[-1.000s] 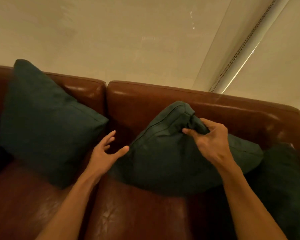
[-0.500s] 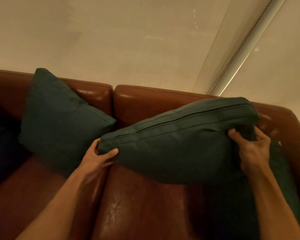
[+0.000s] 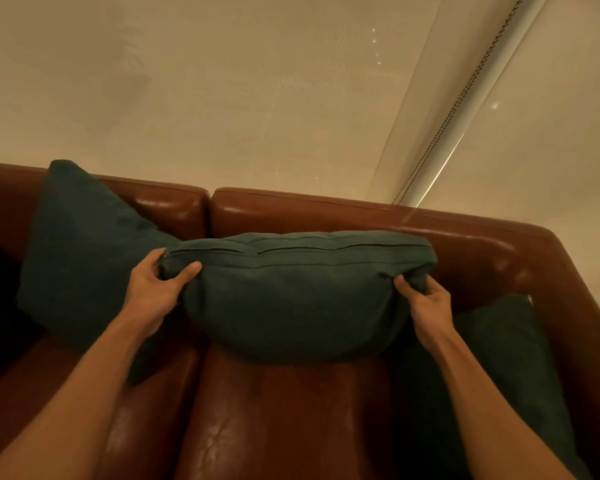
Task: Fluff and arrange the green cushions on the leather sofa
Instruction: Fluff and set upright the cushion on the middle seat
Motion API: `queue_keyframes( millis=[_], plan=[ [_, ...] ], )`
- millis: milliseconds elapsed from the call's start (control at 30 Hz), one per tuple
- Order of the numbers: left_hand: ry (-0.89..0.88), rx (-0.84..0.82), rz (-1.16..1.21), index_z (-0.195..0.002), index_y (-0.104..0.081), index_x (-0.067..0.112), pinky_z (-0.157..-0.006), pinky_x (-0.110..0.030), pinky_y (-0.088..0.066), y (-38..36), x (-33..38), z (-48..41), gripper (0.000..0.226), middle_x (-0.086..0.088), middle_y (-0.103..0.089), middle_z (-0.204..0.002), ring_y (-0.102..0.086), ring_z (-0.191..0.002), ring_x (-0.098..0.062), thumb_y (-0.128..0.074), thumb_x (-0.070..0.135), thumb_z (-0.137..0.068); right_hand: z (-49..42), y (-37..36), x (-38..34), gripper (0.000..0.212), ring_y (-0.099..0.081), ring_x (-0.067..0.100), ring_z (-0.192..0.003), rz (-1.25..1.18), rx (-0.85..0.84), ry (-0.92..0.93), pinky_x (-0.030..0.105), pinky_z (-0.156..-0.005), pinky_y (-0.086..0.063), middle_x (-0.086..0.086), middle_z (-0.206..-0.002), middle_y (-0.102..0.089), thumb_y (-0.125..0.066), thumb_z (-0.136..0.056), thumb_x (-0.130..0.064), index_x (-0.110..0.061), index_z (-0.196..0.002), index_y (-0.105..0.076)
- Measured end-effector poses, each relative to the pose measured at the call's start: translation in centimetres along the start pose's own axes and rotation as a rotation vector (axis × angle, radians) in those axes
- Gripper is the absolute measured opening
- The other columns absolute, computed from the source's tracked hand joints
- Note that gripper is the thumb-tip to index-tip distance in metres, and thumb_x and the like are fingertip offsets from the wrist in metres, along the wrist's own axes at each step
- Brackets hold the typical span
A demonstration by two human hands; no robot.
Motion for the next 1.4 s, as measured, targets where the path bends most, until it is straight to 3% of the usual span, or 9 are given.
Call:
queue_keyframes(
  millis=[133, 300, 500, 833, 967, 1100, 1200, 1300, 1400],
  plan=[
    [-0.013, -0.019, -0.156, -0.101, -0.065, 0.026, -0.093, -0.049, -0.055, -3.0, -1.1, -2.5, 0.030, -0.001, -0.072, -0.104, -0.069, -0.100, -0.021, -0.082, 0.016, -0.078, -1.6, 1.3, 3.9, 0.016, -0.062, 0.028, -0.115, 0.080, 0.056, -0.154, 0.045, -0.091, -0.051, -0.001, -0.110, -0.069, -0.065, -0.092, -0.018, -0.020, -0.108, -0.066],
    [-0.019, -0.044, -0.334, -0.107, -0.064, 0.024, -0.096, -0.043, -0.053, -7.0, -3.1, -5.8, 0.031, 0.002, -0.070, -0.106, -0.066, -0.102, -0.019, -0.080, 0.026, -0.080, -3.6, 2.4, 7.0, 0.038, -0.048, 0.036, -0.131, 0.120, 0.095, -0.312, 0.052, -0.086, -0.042, 0.009, -0.140, -0.055, -0.057, -0.097, -0.024, -0.015, -0.134, -0.053],
    [0.037, -0.023, -0.447, -0.118, -0.060, 0.016, -0.098, -0.045, -0.051, -9.7, -4.6, -8.2, 0.042, -0.004, -0.067, -0.115, -0.061, -0.110, -0.026, -0.078, 0.030, -0.083, -5.5, 3.0, 9.4, 0.038, -0.048, 0.037, -0.131, 0.177, 0.114, -0.405, 0.066, -0.098, -0.043, 0.007, -0.140, -0.056, -0.057, -0.097, -0.033, -0.022, -0.133, -0.055],
    [0.275, -0.121, -0.420, -0.141, -0.028, 0.037, -0.080, -0.056, -0.057, -9.5, -7.0, -6.9, 0.060, -0.002, -0.052, -0.132, -0.057, -0.115, -0.033, -0.064, 0.037, -0.093, -5.0, 3.1, 10.1, 0.045, -0.045, 0.037, -0.132, 0.223, 0.072, -0.471, 0.066, -0.102, -0.039, 0.009, -0.143, -0.051, -0.059, -0.096, -0.031, -0.020, -0.138, -0.047],
    [0.258, -0.069, -0.443, -0.152, -0.016, 0.034, -0.080, -0.049, -0.058, -9.0, -6.3, -6.0, 0.077, -0.004, -0.049, -0.141, -0.056, -0.120, -0.035, -0.064, 0.041, -0.092, -4.5, 4.0, 10.2, 0.059, -0.048, 0.036, -0.129, 0.228, 0.136, -0.432, 0.061, -0.100, -0.043, 0.011, -0.146, -0.047, -0.062, -0.095, -0.029, -0.019, -0.147, -0.035],
    [0.188, 0.002, -0.445, -0.154, -0.019, 0.025, -0.106, -0.048, -0.045, -8.3, -5.1, -4.4, 0.077, -0.007, -0.044, -0.150, -0.049, -0.131, -0.031, -0.063, 0.039, -0.093, -2.7, 4.9, 8.8, 0.066, -0.049, 0.034, -0.128, 0.352, 0.252, -0.326, 0.052, -0.103, -0.046, 0.015, -0.147, -0.040, -0.069, -0.089, -0.029, -0.021, -0.144, -0.034],
    [0.132, 0.066, -0.457, -0.154, -0.025, 0.020, -0.113, -0.042, -0.037, -7.4, -3.8, -2.2, 0.072, -0.009, -0.043, -0.152, -0.042, -0.138, -0.028, -0.063, 0.034, -0.094, 0.0, 3.2, 7.0, 0.051, -0.053, 0.027, -0.118, 0.412, 0.285, -0.229, 0.041, -0.095, -0.049, 0.011, -0.139, -0.044, -0.069, -0.090, -0.025, -0.019, -0.134, -0.043],
    [0.074, 0.089, -0.461, -0.149, -0.033, 0.021, -0.109, -0.044, -0.041, -6.5, -2.6, 0.6, 0.066, -0.007, -0.046, -0.149, -0.049, -0.131, -0.027, -0.064, 0.034, -0.093, 2.2, -1.6, 5.1, 0.022, -0.061, 0.012, -0.086, 0.439, 0.119, -0.088, 0.027, -0.075, -0.049, 0.008, -0.120, -0.060, -0.065, -0.093, -0.025, -0.023, -0.112, -0.054],
    [0.020, 0.132, -0.451, -0.144, -0.040, 0.022, -0.104, -0.044, -0.046, -5.0, -1.2, 3.5, 0.060, -0.006, -0.049, -0.145, -0.056, -0.121, -0.025, -0.067, 0.032, -0.091, 4.5, -6.8, 2.4, 0.013, -0.056, 0.005, -0.071, 0.464, -0.082, 0.046, 0.009, -0.055, -0.042, 0.002, -0.104, -0.064, -0.062, -0.094, -0.020, -0.018, -0.107, -0.060]
  ],
)
Point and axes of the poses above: each hand's wrist, its own z-axis away from the middle knuckle, its own y-axis out of the back of the hand, x = y × z, the point moved 9 cm from there along -z, towards the middle knuckle
